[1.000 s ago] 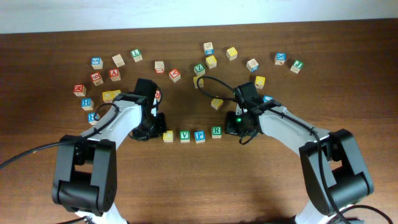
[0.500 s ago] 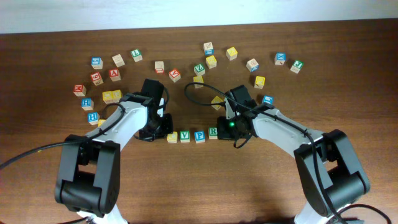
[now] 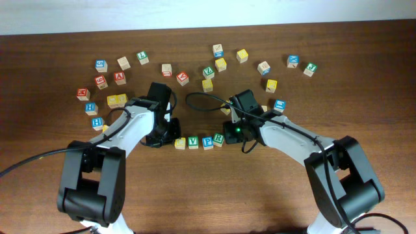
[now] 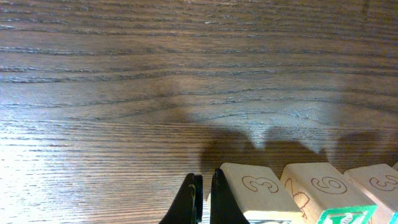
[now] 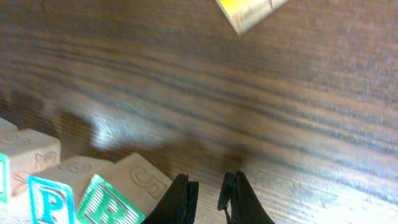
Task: Spell out CVPR
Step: 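Push the block row together from both ends with both grippers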
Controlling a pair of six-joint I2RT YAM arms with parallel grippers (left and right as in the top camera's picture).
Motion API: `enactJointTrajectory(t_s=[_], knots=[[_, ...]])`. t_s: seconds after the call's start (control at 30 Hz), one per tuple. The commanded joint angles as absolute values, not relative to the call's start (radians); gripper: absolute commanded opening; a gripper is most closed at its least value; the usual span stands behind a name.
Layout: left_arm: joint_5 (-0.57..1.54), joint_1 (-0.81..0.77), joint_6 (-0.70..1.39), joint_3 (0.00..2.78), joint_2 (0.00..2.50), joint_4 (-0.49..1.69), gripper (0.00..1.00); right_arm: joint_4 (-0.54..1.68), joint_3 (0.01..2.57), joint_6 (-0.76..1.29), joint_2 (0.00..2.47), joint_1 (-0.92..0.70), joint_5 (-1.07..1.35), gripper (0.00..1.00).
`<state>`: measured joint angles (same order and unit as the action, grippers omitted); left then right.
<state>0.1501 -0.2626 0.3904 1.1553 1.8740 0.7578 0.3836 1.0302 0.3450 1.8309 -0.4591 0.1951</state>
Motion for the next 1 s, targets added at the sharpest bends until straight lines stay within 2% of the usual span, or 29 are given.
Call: enactJointTrajectory(t_s=[0.0,0.3,0.43,0.53,0.6,0.73,0.97], knots=[[0.161,-0.266,0.404,1.146,1.886,0.755,0.00,0.329,1.029,0.356,1.842,-0.463,0.226,0.11],[0.161,-0.266,0.404,1.146,1.886,0.751,0.00,0.254,1.034,0.356,1.842,-0.463,0.380,0.12],[0.161,-0.266,0.404,1.146,1.886,0.748,0.00,0.519,1.168,0.377,1.842,-0.429,0.264,0.06],[0.161,-0.266,0.404,1.146,1.886,0.747,0.00,0.573,1.177,0.379,1.842,-0.429,0.260,0.11],[0.161,-0.266,0.404,1.146,1.886,0.747,0.00,0.637,1.177,0.393,1.842,-0.428,0.250,0.18],[0.162,-0.266,0.404,1.146,1.886,0.744,0.00,0.700,1.176,0.541,1.842,-0.466,0.254,0.18],[0.168,-0.316,0.404,1.146,1.886,0.733,0.00,0.691,1.176,0.605,1.842,-0.512,0.261,0.18]])
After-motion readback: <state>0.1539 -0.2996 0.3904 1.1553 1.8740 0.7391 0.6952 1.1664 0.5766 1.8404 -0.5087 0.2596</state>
